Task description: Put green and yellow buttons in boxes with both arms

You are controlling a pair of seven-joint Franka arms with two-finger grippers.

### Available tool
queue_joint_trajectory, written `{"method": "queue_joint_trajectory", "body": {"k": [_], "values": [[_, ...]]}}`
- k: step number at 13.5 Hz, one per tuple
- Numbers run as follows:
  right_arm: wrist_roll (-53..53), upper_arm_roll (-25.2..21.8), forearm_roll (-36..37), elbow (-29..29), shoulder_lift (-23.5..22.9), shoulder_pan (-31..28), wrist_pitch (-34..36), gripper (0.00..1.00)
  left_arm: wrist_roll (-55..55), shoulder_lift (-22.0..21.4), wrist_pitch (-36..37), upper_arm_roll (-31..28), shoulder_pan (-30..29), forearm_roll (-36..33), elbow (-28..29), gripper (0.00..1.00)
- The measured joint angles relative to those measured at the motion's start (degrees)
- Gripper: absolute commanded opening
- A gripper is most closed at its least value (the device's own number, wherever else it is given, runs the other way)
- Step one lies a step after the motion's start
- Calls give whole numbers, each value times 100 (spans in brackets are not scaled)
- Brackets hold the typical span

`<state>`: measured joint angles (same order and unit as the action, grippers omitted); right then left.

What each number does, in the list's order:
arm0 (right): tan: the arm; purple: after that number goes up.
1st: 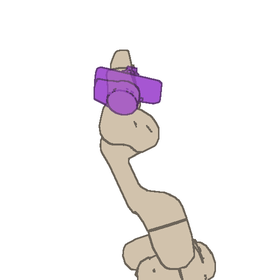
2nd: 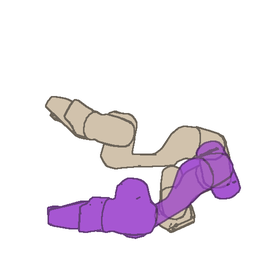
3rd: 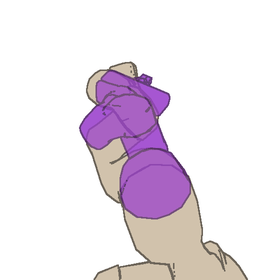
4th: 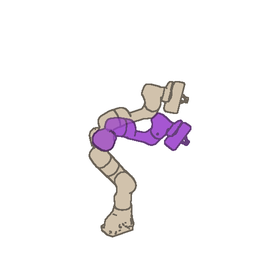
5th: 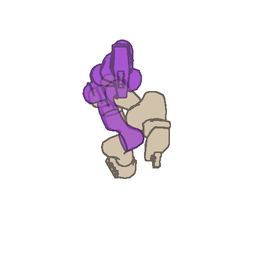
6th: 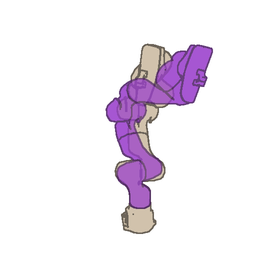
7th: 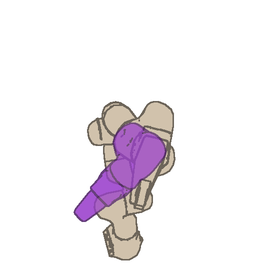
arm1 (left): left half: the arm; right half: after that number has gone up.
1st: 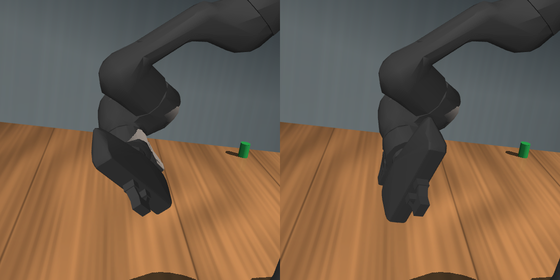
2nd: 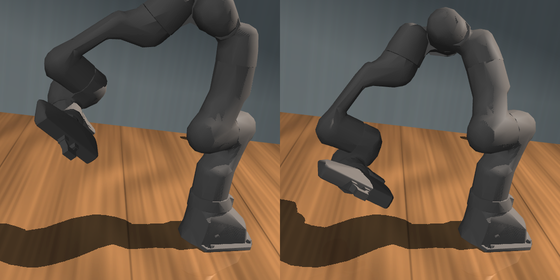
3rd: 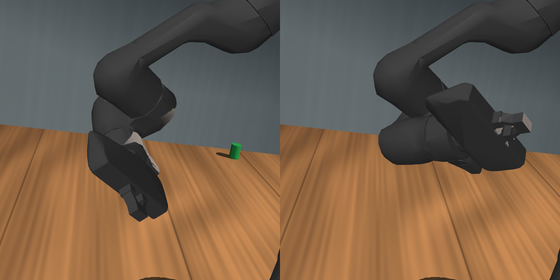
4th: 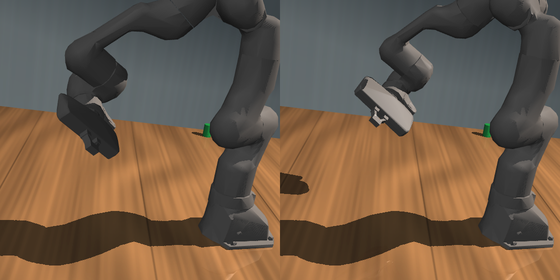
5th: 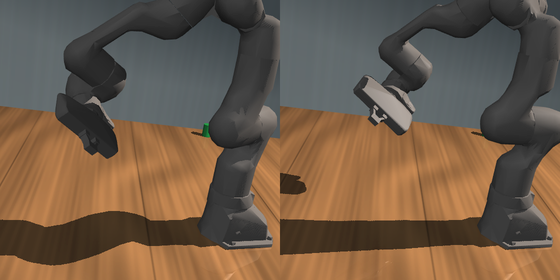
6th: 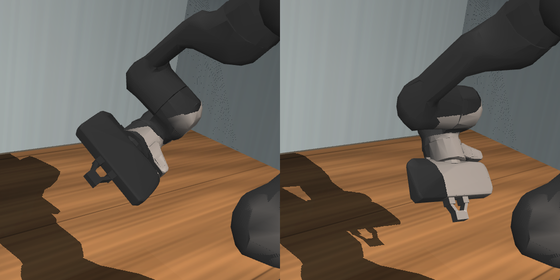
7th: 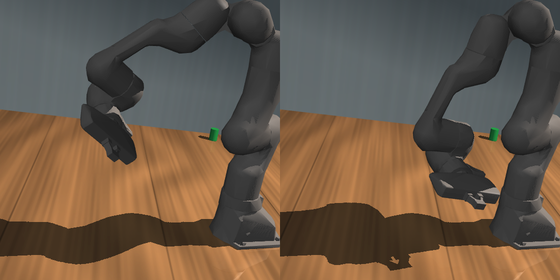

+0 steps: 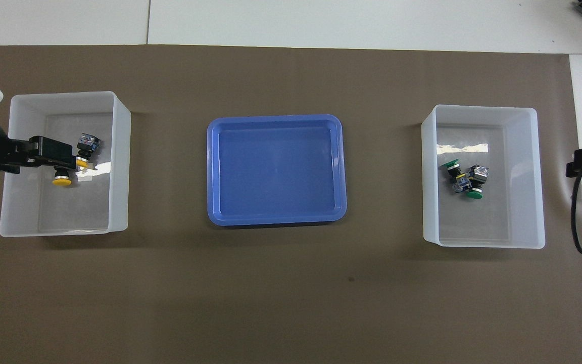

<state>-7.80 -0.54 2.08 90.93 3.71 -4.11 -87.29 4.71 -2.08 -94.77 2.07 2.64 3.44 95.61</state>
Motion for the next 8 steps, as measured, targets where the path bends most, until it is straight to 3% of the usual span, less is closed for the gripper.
{"method": "queue_joint_trajectory", "body": {"k": [3, 8], "values": [[-42, -273, 0, 0, -50, 330, 14, 100, 0, -15, 0, -12, -1, 0, -75, 100], [-51, -301, -167, -3, -55, 267, 21, 100, -75, -42, 2, -30, -2, 0, -121, 100]]}}
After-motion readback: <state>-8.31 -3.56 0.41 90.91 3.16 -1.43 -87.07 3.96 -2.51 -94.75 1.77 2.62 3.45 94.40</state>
